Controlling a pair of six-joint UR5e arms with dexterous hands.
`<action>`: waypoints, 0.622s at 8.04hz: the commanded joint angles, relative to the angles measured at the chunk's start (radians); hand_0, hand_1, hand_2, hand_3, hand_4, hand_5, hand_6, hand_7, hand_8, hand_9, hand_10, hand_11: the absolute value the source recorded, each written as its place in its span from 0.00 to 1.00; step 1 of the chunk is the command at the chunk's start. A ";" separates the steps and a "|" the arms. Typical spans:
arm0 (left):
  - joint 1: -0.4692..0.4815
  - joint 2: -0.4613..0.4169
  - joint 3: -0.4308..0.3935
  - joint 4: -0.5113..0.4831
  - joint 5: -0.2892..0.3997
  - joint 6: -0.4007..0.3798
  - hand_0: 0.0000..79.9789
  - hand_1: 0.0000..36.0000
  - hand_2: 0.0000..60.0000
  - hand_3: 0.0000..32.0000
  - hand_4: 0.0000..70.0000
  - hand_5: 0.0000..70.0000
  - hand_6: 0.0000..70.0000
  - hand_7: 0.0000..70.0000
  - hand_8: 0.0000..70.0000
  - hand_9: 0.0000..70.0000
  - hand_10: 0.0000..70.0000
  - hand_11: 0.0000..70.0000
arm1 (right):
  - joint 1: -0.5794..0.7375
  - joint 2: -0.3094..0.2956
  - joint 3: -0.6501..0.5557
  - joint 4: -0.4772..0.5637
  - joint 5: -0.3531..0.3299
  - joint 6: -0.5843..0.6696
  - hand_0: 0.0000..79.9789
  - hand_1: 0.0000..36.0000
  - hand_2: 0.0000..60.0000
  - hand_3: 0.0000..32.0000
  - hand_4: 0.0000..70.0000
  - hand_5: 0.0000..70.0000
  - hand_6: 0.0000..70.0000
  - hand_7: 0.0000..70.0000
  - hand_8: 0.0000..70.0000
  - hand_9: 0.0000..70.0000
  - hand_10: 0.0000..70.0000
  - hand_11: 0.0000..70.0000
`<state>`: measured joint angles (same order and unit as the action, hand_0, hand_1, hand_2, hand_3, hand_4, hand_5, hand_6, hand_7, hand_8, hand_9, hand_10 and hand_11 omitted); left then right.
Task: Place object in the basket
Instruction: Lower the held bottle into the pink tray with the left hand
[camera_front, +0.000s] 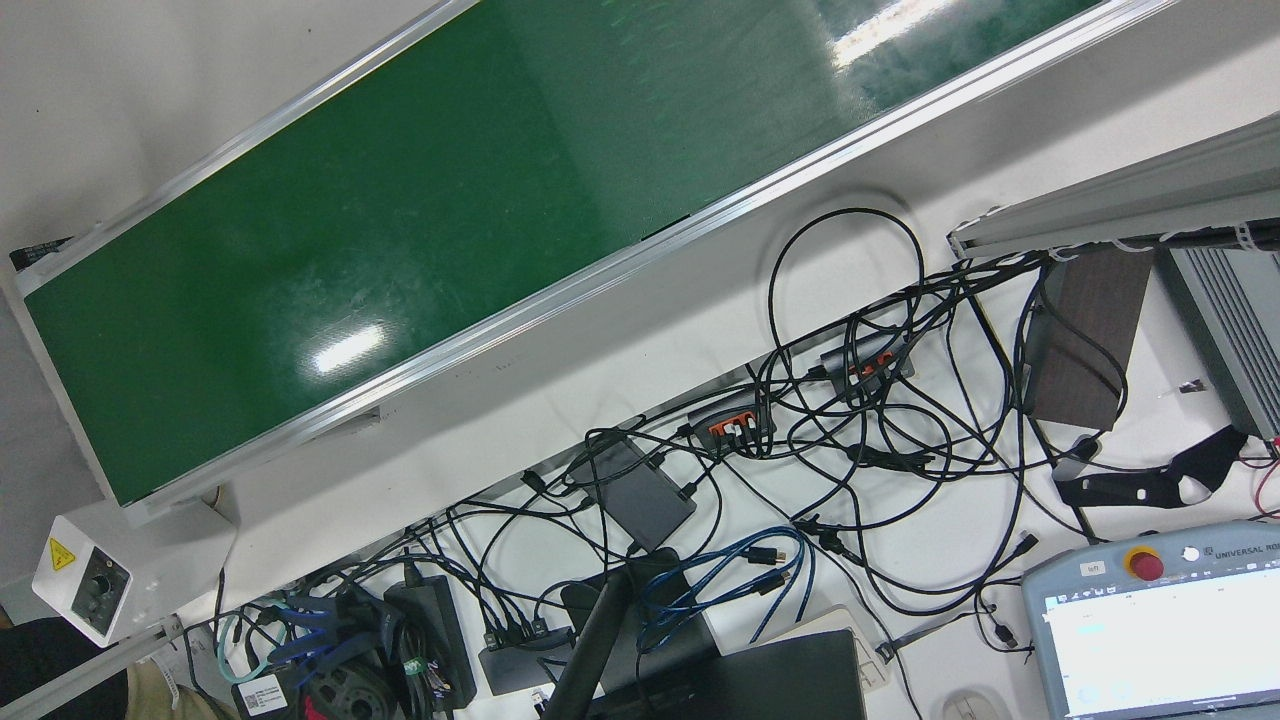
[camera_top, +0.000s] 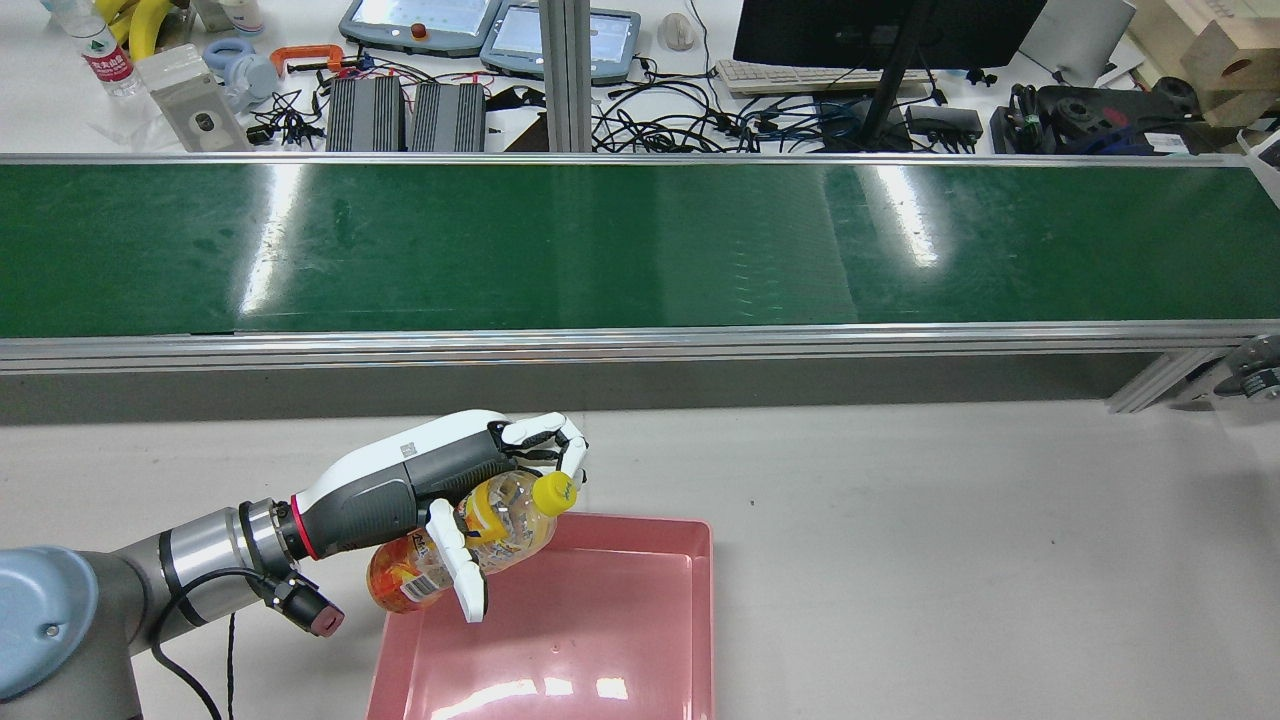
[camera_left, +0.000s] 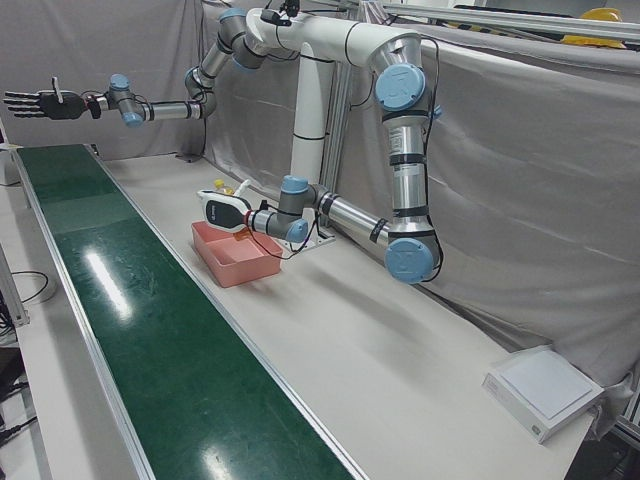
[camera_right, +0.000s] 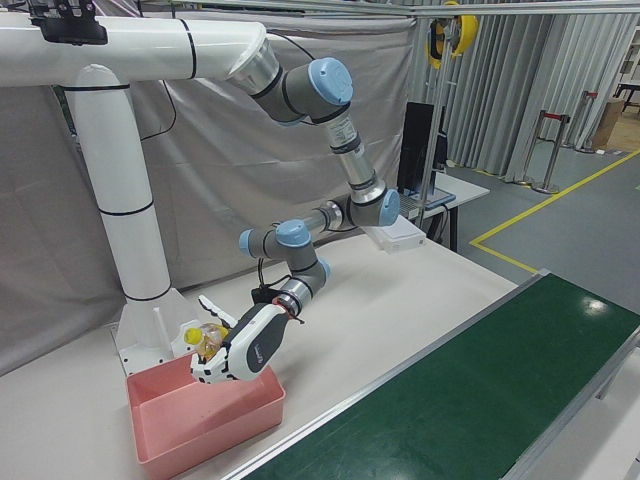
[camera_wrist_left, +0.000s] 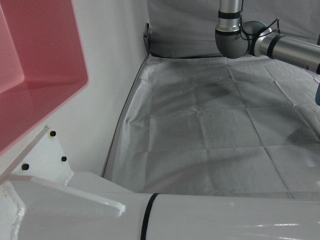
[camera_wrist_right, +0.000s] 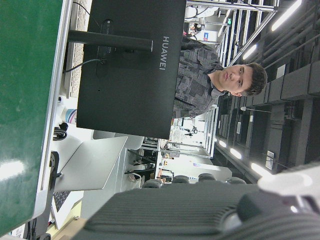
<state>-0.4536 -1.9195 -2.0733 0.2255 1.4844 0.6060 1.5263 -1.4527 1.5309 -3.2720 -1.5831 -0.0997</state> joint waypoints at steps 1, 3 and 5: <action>0.027 -0.003 -0.002 0.050 0.008 0.032 0.60 0.08 0.00 0.00 0.13 0.99 0.34 0.83 0.54 0.82 0.70 1.00 | 0.000 0.000 0.000 0.000 0.000 0.000 0.00 0.00 0.00 0.00 0.00 0.00 0.00 0.00 0.00 0.00 0.00 0.00; 0.021 0.004 -0.024 0.045 0.027 0.034 0.58 0.08 0.00 0.00 0.08 0.37 0.13 0.38 0.21 0.38 0.48 0.70 | 0.000 0.000 0.000 0.000 0.000 0.000 0.00 0.00 0.00 0.00 0.00 0.00 0.00 0.00 0.00 0.00 0.00 0.00; 0.020 0.002 -0.071 0.041 0.028 0.035 0.59 0.14 0.00 0.00 0.01 0.12 0.03 0.09 0.03 0.08 0.20 0.31 | 0.000 0.000 0.000 0.000 0.000 0.000 0.00 0.00 0.00 0.00 0.00 0.00 0.00 0.00 0.00 0.00 0.00 0.00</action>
<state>-0.4329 -1.9147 -2.1049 0.2700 1.5090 0.6390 1.5263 -1.4527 1.5309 -3.2720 -1.5830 -0.0997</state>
